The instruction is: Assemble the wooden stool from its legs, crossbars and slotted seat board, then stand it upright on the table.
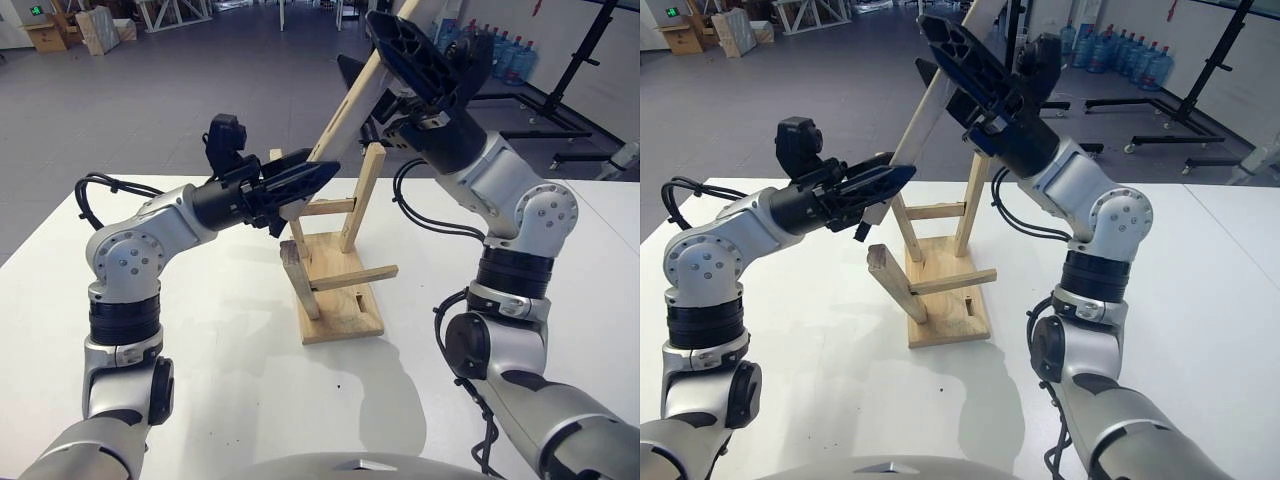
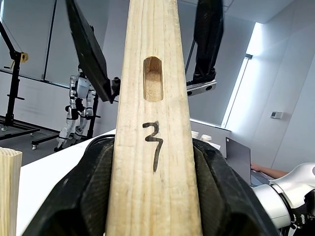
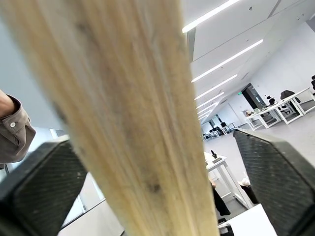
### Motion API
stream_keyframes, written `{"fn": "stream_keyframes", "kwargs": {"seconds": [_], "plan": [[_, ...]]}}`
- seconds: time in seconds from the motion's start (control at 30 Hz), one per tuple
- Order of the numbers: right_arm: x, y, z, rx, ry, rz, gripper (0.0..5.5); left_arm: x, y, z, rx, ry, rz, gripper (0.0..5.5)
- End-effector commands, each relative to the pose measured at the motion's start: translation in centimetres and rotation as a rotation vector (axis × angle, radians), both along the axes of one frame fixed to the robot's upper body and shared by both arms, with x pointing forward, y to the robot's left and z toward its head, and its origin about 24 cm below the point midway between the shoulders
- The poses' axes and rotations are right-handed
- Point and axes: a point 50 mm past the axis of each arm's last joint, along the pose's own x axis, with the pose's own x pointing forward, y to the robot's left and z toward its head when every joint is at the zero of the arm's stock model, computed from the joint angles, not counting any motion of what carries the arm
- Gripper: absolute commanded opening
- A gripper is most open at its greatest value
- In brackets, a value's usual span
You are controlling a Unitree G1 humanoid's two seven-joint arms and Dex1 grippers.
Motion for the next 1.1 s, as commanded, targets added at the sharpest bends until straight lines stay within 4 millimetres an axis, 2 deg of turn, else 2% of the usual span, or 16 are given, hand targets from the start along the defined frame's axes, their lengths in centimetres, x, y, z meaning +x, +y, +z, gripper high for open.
{"fn": "stream_keyframes", "kwargs": {"seconds": [0.03, 0.37, 0.63, 0.67, 0.77, 0.87, 0.97, 1.03, 1.1], "plan": [[-0.3, 0.1, 0.0, -0.011, -0.006, 0.008, 4.19, -0.1, 0.0, 0.0, 0.015, 0.000, 0.007, 2.05], [-0.4, 0.2, 0.1, -0.012, -0.017, 0.014, 2.49, 0.0, -0.2, -0.2, 0.019, -0.003, 0.005, 2.05], [-0.5, -0.1, -0.6, -0.051, -0.034, -0.021, 2.35, 0.1, -0.1, 0.0, 0.019, -0.019, 0.041, 2.05], [-0.5, -0.1, -0.7, -0.062, -0.042, -0.032, 2.33, 0.2, 0.0, 0.0, 0.029, -0.029, 0.068, 2.42], [-0.6, -0.5, -1.5, -0.101, -0.067, -0.083, 2.14, 0.3, 0.1, 0.0, 0.008, -0.030, 0.107, 2.85], [0.0, -1.2, -3.5, -0.153, -0.047, -0.146, 2.06, 0.7, 0.7, -0.5, 0.008, -0.029, 0.183, 3.34], [0.7, -2.4, -5.9, -0.177, -0.014, -0.226, 2.05, 1.6, 2.9, -2.2, 0.028, 0.004, 0.308, 3.84], [1.0, -3.1, -6.6, -0.154, 0.010, -0.257, 2.05, 2.0, 4.7, -1.8, -0.079, 0.046, 0.362, 4.13], [1.0, -3.4, -6.7, -0.130, 0.018, -0.261, 2.05, 1.8, 5.5, -1.6, -0.128, 0.062, 0.377, 4.43]]}}
